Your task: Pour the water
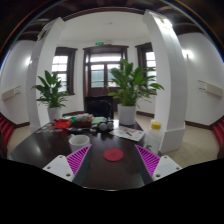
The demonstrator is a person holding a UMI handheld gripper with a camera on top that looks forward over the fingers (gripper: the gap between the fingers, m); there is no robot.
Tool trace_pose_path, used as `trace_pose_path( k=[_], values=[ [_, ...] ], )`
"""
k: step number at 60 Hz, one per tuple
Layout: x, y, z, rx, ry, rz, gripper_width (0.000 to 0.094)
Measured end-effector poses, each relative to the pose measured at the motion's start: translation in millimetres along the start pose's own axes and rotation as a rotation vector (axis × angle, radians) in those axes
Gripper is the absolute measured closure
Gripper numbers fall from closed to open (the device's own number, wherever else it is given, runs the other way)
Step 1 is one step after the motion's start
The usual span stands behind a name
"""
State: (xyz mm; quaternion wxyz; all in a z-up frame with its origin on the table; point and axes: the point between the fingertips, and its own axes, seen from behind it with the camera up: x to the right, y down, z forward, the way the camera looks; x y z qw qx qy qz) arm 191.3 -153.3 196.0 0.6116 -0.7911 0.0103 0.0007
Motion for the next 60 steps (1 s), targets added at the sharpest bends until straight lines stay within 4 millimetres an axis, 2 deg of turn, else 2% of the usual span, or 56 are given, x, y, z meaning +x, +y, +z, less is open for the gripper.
trace_pose_path(
  k=[5, 10, 15, 21, 32, 39, 48, 49, 51, 55, 56, 57, 59, 60],
  values=[
    [38, 7, -6, 0.018, 0.059, 0.037, 0.0086],
    [77, 4, -5, 0.034, 0.116, 0.064, 0.0095],
    [111, -2, 6, 0.045, 0.16, 0.055, 0.0096],
    [135, -7, 28, 0.046, 0.171, 0.029, 0.0098],
    [153, -13, 71, 0.042, 0.146, -0.014, 0.0093],
    [157, -5, 98, 0.017, 0.112, -0.036, 0.0103],
    [173, -4, 114, 0.03, 0.147, -0.087, 0.0268],
    [175, 13, 123, 0.035, 0.148, -0.082, 0.0345],
    [178, 15, 123, 0.042, 0.14, -0.066, 0.0348],
    [186, 18, 123, 0.034, 0.133, -0.046, 0.0411],
    [185, 1, 132, 0.03, 0.134, -0.044, 0.0427],
    [175, 13, 125, 0.033, 0.14, -0.047, 0.0442],
    [177, 14, 124, 0.036, 0.145, -0.045, 0.0451],
    [177, 14, 124, 0.038, 0.145, -0.047, 0.0489]
  ],
)
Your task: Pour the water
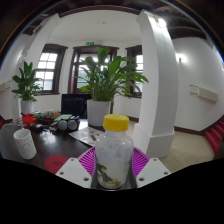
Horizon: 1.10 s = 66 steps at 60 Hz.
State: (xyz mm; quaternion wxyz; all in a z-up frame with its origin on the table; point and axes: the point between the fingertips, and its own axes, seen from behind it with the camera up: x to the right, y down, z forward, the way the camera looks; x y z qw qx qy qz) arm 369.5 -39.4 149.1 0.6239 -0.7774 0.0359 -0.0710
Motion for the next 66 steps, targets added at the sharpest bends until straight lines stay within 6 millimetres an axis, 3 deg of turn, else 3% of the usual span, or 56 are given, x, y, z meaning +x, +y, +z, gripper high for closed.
trace_pose_path(
  k=[3, 11, 13, 14, 15, 22, 26, 27, 28, 43, 44, 52, 66],
  values=[
    [7, -7, 7, 0.003, 0.003, -0.007, 0.0513],
    [-5, 7, -2, 0.01, -0.006, -0.024, 0.0514],
    [4, 2, 1, 0.002, -0.009, -0.027, 0.0514],
    [-5, 9, -2, 0.004, -0.006, -0.032, 0.0514],
    [4, 3, 1, -0.004, -0.006, -0.038, 0.0515],
    [-4, 6, 1, -0.022, -0.01, -0.155, 0.0515],
    [-18, 0, 1, -0.023, -0.03, -0.286, 0.0515],
    [-21, -16, -4, -0.031, -0.044, -0.324, 0.0516],
    [-23, -8, 2, -0.022, -0.036, -0.371, 0.0514],
    [-84, -46, 12, 0.087, -0.07, -1.04, 0.0514],
    [-90, -39, 19, 0.095, -0.072, -1.081, 0.0514],
    [-112, -45, 16, 0.136, -0.067, -1.374, 0.0512],
    [-110, -26, 35, 0.236, -0.003, -1.833, 0.0513]
  ],
)
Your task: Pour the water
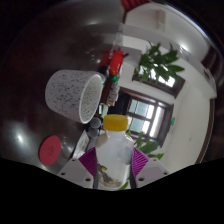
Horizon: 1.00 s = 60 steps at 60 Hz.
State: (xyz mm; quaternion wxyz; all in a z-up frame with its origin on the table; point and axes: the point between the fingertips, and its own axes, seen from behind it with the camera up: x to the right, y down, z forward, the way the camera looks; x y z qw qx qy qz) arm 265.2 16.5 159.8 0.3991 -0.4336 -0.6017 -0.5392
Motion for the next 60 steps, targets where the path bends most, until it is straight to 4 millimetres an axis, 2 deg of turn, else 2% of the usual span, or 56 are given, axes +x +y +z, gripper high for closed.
trace_pose_path(
  k=[8, 9, 16, 17, 18, 25, 26, 32, 33, 40, 42, 43, 46, 54, 55, 56, 60],
  values=[
    [-15, 9, -6, -0.004, 0.03, -0.225, 0.051],
    [-17, 17, -2, -0.003, 0.033, -0.247, 0.0511],
    [-28, 16, -15, 0.017, 0.076, -0.369, 0.0507],
    [-31, 16, -17, 0.023, 0.08, -0.375, 0.0512],
    [-33, 23, -12, 0.029, 0.083, -0.378, 0.051],
    [-45, 27, -22, 0.043, 0.073, -0.357, 0.0508],
    [-55, 38, -30, 0.04, 0.073, -0.355, 0.0511],
    [-55, 47, -37, 0.048, 0.08, -0.294, 0.0512],
    [-62, 59, -47, 0.046, 0.08, -0.272, 0.0509],
    [-62, 87, -64, 0.036, 0.058, 0.012, 0.0503],
    [-72, 104, -71, 0.02, 0.034, 0.13, 0.0496],
    [-69, 104, -65, 0.03, 0.006, 0.194, 0.0493],
    [-81, 121, -73, 0.013, -0.05, 0.416, 0.0492],
    [-96, 136, -89, 0.039, -0.148, 1.013, 0.0492],
    [-103, 143, -99, 0.036, -0.148, 1.085, 0.0494],
    [-101, 128, -87, 0.042, -0.172, 1.148, 0.0493],
    [-108, 131, -96, 0.061, -0.215, 1.382, 0.0493]
  ],
)
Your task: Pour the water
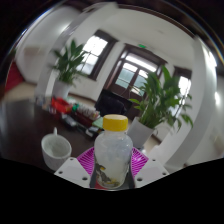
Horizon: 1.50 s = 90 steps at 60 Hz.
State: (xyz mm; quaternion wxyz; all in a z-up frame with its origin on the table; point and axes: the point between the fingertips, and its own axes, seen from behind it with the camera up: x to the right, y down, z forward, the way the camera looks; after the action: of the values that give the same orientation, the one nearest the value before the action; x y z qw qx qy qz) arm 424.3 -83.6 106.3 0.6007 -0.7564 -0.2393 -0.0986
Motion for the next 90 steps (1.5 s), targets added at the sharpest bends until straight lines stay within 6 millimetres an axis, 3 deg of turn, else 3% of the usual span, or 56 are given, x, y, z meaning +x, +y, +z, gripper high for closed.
trace_pose_path(
  k=[2, 3, 4, 10, 11, 12, 14, 18, 19, 25, 26, 31, 32, 40, 51, 56, 66, 68, 75, 82, 90],
  values=[
    [-3, 1, -5, 0.02, -0.03, 0.095, 0.0493],
    [-8, 11, -13, 0.027, -0.039, 0.136, 0.0493],
    [-16, 4, -2, 0.031, -0.056, 0.17, 0.0494],
    [-20, 10, -11, 0.054, -0.092, 0.314, 0.0492],
    [-24, 19, -20, 0.056, -0.093, 0.328, 0.0493],
    [-29, 14, -8, 0.059, -0.105, 0.341, 0.0494],
    [-32, 15, -11, 0.065, -0.115, 0.366, 0.0495],
    [-39, 29, -18, 0.054, -0.112, 0.389, 0.0493],
    [-38, 31, -7, 0.053, -0.114, 0.391, 0.0494],
    [-48, 54, -12, 0.023, -0.112, 0.405, 0.0494],
    [-48, 60, -2, 0.018, -0.114, 0.406, 0.0499],
    [-47, 55, -13, 0.057, -0.101, 0.38, 0.0494],
    [-46, 58, -5, 0.061, -0.1, 0.377, 0.0495],
    [-45, 58, -8, 0.071, -0.074, 0.379, 0.0494],
    [-45, 60, -9, 0.053, -0.052, 0.373, 0.0356],
    [-43, 63, -16, 0.023, -0.045, 0.399, 0.0185],
    [-44, 63, -51, 0.004, -0.004, 0.424, 0.011],
    [-47, 61, -71, -0.005, 0.009, 0.428, 0.0112],
    [-53, 65, -106, -0.046, 0.073, 0.425, 0.0113],
    [-67, 53, -137, -0.044, 0.088, 0.468, 0.0108],
    [-77, 40, -159, -0.038, 0.091, 0.509, 0.0101]
  ],
)
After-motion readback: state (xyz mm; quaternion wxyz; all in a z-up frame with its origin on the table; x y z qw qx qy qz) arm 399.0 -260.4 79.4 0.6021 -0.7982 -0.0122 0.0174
